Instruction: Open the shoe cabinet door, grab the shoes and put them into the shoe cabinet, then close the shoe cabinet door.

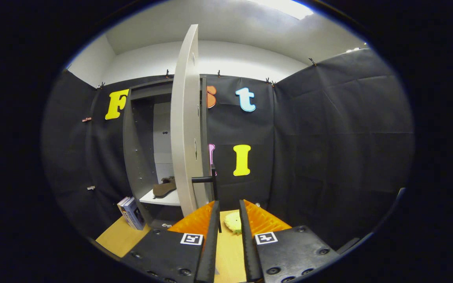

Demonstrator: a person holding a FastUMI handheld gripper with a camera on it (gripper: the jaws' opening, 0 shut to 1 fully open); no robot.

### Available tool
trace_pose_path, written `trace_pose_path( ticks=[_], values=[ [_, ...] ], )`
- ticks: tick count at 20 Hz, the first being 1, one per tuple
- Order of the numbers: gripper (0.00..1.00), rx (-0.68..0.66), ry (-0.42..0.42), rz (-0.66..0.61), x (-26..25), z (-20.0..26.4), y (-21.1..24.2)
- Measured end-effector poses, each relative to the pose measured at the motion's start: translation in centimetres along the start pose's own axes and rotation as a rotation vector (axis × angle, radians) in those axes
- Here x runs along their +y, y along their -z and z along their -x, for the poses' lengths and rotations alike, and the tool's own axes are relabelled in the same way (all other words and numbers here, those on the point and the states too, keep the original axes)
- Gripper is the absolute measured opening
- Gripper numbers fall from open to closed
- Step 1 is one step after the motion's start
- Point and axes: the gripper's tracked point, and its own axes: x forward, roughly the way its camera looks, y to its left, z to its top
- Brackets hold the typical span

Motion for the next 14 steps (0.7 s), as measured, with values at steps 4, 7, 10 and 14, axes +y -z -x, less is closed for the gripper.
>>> trace_pose_path(
  ticks=[4,7,10,14],
  values=[
    [0.75,0.067,-0.141,0.010,5.2,3.5,1.2],
    [0.99,0.133,-0.222,0.008,9.6,4.1,3.4],
    [0.99,0.233,-0.283,0.004,13.9,3.9,7.9],
    [0.99,0.391,-0.340,0.011,18.4,3.1,15.7]
  ],
)
